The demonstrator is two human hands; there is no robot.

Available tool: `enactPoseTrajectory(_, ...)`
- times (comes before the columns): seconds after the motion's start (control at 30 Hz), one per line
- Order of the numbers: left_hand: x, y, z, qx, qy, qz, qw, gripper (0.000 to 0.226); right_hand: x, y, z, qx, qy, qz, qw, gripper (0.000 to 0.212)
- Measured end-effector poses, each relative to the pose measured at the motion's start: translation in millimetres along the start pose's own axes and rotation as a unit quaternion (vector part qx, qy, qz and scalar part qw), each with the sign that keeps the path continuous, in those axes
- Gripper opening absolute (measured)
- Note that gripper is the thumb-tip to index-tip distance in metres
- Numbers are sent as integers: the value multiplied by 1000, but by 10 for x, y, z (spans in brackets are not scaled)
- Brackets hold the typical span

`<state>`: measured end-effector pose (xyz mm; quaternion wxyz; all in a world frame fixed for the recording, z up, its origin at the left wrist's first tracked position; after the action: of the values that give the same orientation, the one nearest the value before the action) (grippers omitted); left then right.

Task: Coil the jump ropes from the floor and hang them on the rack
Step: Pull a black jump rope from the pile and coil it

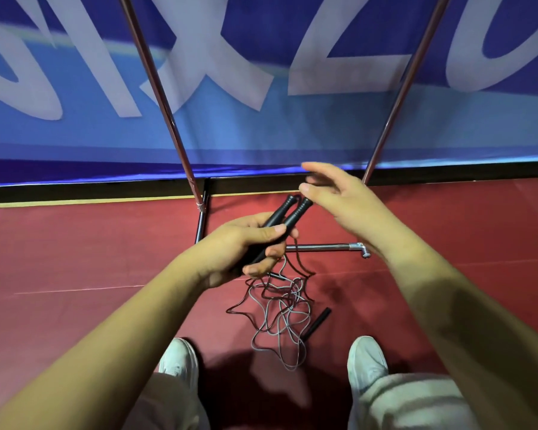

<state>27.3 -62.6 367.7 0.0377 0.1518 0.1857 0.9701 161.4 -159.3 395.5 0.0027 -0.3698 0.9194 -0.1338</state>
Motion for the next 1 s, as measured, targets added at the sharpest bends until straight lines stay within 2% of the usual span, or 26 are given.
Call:
enactPoseTrajectory(0.03, 9, 20, 10, 14, 0, -14, 1000, 20, 8, 48, -12, -32, -4, -39, 999, 24)
enactPoseTrajectory(0.13, 29, 46, 44, 35, -10, -38, 999, 19, 52, 164, -40, -112, -2, -118, 987, 40)
enactPoseTrajectory(0.27, 8, 29, 14, 19, -16, -13, 1000, 24, 41, 59, -122, -43, -36, -57, 997, 30)
enactPoseTrajectory(0.43, 35, 8, -67, -15, -67, -1, 998, 15, 22, -71, -140, -57, -31, 8, 998, 25)
enactPoseTrajectory(0.6, 25, 33, -104, 0, -76, 5, 997, 16, 25, -103, -139, -19, -30, 7, 999, 24)
enactPoseTrajectory(0.7, 21, 5, -131, -105, -82, 31, 991, 25, 25, -95, -114, 18, -35, 4, 999, 22)
enactPoseTrajectory(0.8, 21, -69, -83, -242, -77, 70, 965, 28, 34, -100, -122, 87, -56, -13, 995, 25)
enactPoseTrajectory(0.87, 62, -128, -6, -292, -82, 51, 952, 27, 56, -103, -141, 130, -76, -38, 988, 24)
enactPoseTrajectory(0.93, 108, -160, 77, -273, -64, 4, 960, 30, 74, -112, -185, 134, -103, -50, 984, 23)
enactPoseTrajectory(1.0, 124, -168, 134, -184, -32, -11, 982, 23, 72, -112, -239, 114, -128, -59, 983, 21)
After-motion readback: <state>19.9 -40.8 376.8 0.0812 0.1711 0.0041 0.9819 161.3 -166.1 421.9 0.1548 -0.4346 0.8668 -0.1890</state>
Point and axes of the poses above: each hand's wrist, its own x-axis away from the middle knuckle, its own y-axis out of the palm, z = x × y, the point moved 6 cm from there along -x, towards the middle knuckle, and after that the axes turned 3 degrees about -x, right-handed, at the moved point
